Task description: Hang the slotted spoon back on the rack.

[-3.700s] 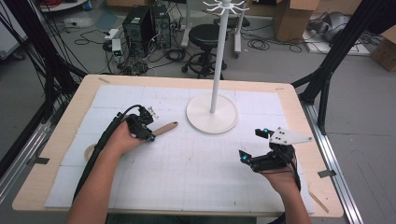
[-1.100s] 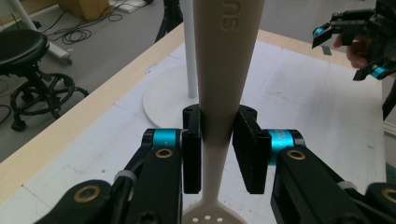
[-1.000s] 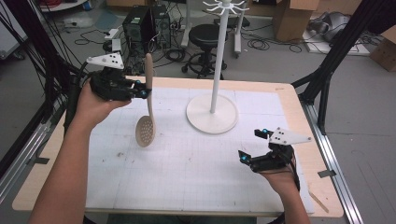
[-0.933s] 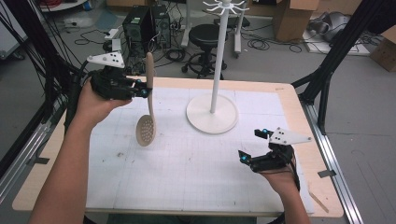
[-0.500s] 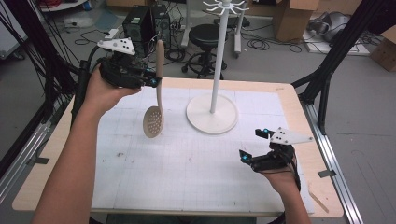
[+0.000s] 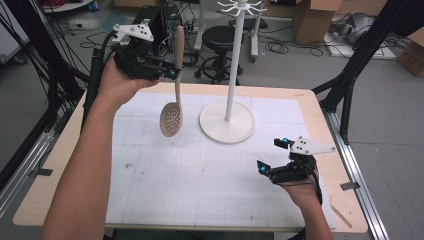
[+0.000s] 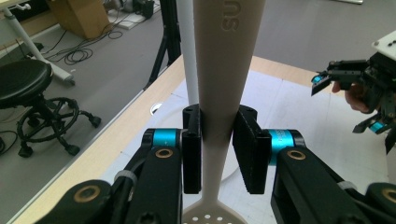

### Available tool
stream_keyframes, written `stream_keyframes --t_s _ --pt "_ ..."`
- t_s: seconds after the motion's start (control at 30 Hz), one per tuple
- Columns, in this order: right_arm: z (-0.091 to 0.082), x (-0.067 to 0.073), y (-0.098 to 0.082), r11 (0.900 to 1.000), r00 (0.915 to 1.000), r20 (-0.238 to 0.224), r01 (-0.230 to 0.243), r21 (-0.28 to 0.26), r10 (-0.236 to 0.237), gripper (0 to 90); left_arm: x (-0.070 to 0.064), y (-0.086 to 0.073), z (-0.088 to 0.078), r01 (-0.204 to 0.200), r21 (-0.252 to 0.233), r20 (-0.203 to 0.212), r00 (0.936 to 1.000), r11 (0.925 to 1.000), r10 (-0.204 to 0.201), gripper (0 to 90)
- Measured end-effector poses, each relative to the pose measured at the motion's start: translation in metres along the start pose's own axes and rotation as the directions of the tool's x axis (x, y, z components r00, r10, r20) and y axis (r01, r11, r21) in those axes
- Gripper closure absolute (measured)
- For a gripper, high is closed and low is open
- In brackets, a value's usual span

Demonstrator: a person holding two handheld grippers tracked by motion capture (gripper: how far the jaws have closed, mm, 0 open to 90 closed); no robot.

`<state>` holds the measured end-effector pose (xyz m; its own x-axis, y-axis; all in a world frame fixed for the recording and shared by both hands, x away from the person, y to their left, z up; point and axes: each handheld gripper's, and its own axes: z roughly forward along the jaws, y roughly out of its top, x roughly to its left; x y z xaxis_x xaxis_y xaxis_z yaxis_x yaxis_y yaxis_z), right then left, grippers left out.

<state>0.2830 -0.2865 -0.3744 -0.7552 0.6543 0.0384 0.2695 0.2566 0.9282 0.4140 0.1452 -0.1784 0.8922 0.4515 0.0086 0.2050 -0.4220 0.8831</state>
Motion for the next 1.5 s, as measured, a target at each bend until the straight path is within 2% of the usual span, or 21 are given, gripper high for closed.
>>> stream_keyframes --t_s 0.3,0.5,0.7,0.97,1.07,1.23,1.5 --pt "-0.001 -0.001 -0.001 1.000 1.0000 0.000 -0.007 -0.002 0.007 0.4 0.007 0.024 0.014 0.006 0.017 -0.007 1.0000 0.9998 -0.006 73.6" --pt "-0.002 -0.002 -0.002 1.000 0.9999 0.001 -0.012 -0.005 0.012 0.4 0.011 0.037 0.030 -0.005 0.031 0.003 1.0000 0.9995 0.004 73.6" --pt "-0.003 -0.004 -0.004 1.000 0.9999 0.002 -0.016 -0.009 0.016 0.4 0.013 0.046 0.039 -0.018 0.036 0.008 0.9998 0.9992 0.018 73.6" --pt "-0.003 -0.005 -0.006 1.000 0.9997 0.001 -0.025 -0.005 0.025 0.4 0.020 0.054 0.051 -0.008 0.045 0.012 0.9999 0.9989 0.008 73.6" --pt "-0.002 -0.005 -0.006 1.000 0.9997 0.002 -0.023 -0.006 0.023 0.4 0.020 0.058 0.055 -0.017 0.044 0.007 0.9998 0.9989 0.016 73.6" --pt "-0.002 -0.005 -0.006 1.000 0.9997 0.000 -0.023 -0.002 0.023 0.4 0.020 0.061 0.063 -0.014 0.067 -0.005 0.9999 0.9977 0.014 73.6" --pt "-0.002 -0.005 -0.006 1.000 0.9997 -0.001 -0.023 -0.005 0.023 0.4 0.026 0.064 0.067 -0.011 0.083 -0.019 0.9997 0.9965 0.013 73.6"
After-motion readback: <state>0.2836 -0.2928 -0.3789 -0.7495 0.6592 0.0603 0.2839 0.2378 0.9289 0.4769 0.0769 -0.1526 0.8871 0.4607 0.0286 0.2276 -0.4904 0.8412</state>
